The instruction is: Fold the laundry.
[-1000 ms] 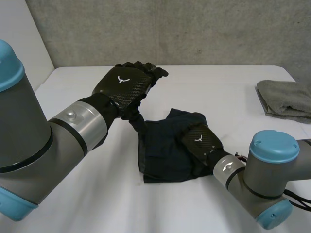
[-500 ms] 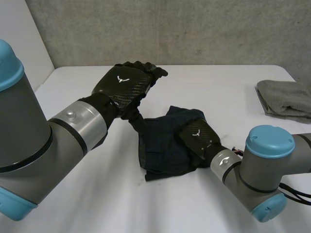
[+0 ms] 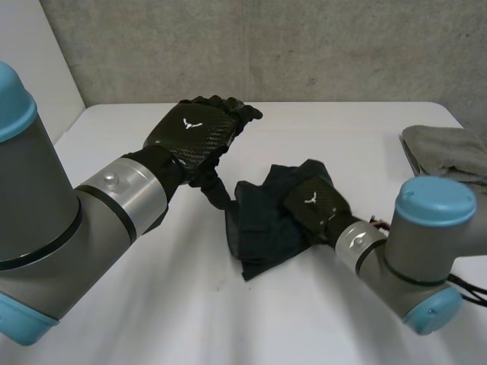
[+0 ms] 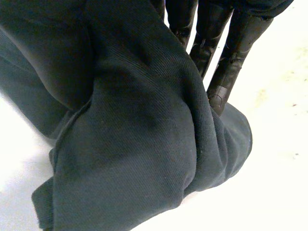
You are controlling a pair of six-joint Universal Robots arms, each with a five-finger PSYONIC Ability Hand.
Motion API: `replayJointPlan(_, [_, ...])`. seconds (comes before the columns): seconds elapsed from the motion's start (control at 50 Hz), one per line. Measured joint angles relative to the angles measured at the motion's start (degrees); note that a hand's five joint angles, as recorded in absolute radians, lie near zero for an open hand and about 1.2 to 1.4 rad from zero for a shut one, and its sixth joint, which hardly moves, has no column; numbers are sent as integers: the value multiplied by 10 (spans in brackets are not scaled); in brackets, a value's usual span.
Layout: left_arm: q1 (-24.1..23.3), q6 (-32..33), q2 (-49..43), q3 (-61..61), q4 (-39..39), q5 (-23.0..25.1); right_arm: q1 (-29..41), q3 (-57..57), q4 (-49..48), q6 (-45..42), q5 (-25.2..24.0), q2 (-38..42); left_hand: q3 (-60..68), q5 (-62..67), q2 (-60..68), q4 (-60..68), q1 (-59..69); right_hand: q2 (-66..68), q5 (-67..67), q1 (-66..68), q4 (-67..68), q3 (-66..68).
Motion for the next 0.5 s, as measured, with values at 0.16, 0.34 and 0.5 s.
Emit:
replayJointPlan(0.16, [1,0,0,0,0,0,-58,-25,33,-84,-42,-12,0,0,0,0,0,24,28,22,27,24])
replayJointPlan(0.34, [1,0,-1,0,0,-1,-122,-63,43,-161,-104,15,0,0,0,0,0,26,36,22,32,28])
replayJointPlan(0.5, [2,-1,-3,-1,0,-1,-180,-167,65,-182,-130,90,0,0,0,0,0,26,36,22,32,28])
